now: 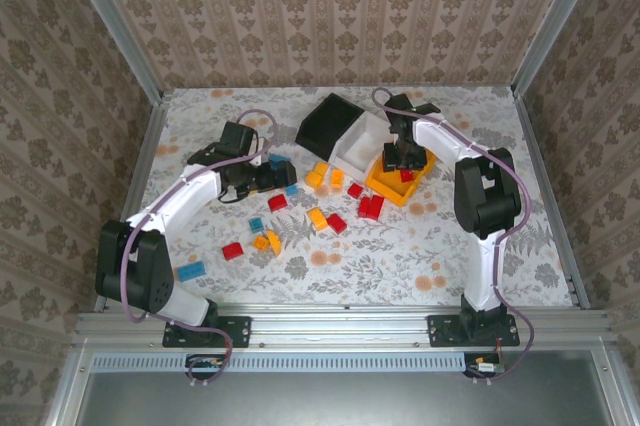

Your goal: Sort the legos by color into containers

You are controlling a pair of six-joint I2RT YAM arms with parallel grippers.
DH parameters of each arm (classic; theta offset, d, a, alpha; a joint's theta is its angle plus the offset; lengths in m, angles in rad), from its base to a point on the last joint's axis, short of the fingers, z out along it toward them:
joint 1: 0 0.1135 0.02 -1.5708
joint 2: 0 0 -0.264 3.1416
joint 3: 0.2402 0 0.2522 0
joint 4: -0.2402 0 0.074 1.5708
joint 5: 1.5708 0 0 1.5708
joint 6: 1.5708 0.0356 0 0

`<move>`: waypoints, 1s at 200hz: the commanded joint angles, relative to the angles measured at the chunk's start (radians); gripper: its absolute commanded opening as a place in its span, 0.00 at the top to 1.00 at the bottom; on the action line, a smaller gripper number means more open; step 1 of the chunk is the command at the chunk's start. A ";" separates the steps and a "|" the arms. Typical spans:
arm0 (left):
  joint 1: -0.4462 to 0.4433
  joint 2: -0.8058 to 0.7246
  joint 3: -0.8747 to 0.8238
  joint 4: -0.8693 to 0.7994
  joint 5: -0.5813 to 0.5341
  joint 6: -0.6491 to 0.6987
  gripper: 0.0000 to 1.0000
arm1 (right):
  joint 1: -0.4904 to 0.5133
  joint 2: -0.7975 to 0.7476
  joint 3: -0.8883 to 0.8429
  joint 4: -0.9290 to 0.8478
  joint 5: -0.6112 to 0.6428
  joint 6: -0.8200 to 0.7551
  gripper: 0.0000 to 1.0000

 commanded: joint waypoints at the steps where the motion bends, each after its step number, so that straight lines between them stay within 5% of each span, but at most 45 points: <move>1: -0.003 0.025 0.024 -0.003 0.007 0.001 0.00 | -0.003 -0.038 0.042 -0.049 0.017 0.000 0.43; 52: -0.004 0.072 0.040 0.013 0.026 -0.017 0.00 | 0.074 -0.226 0.059 -0.092 -0.112 -0.003 0.32; 83: 0.005 0.084 0.049 -0.022 -0.017 -0.047 0.00 | 0.227 -0.235 0.006 -0.105 -0.259 -0.026 0.28; 129: 0.058 0.056 0.005 -0.012 0.002 -0.085 0.00 | 0.432 -0.138 -0.040 -0.085 -0.214 -0.094 0.28; 200: 0.097 -0.035 -0.055 -0.040 -0.008 -0.096 0.00 | 0.476 -0.054 -0.116 -0.013 -0.143 -0.144 0.30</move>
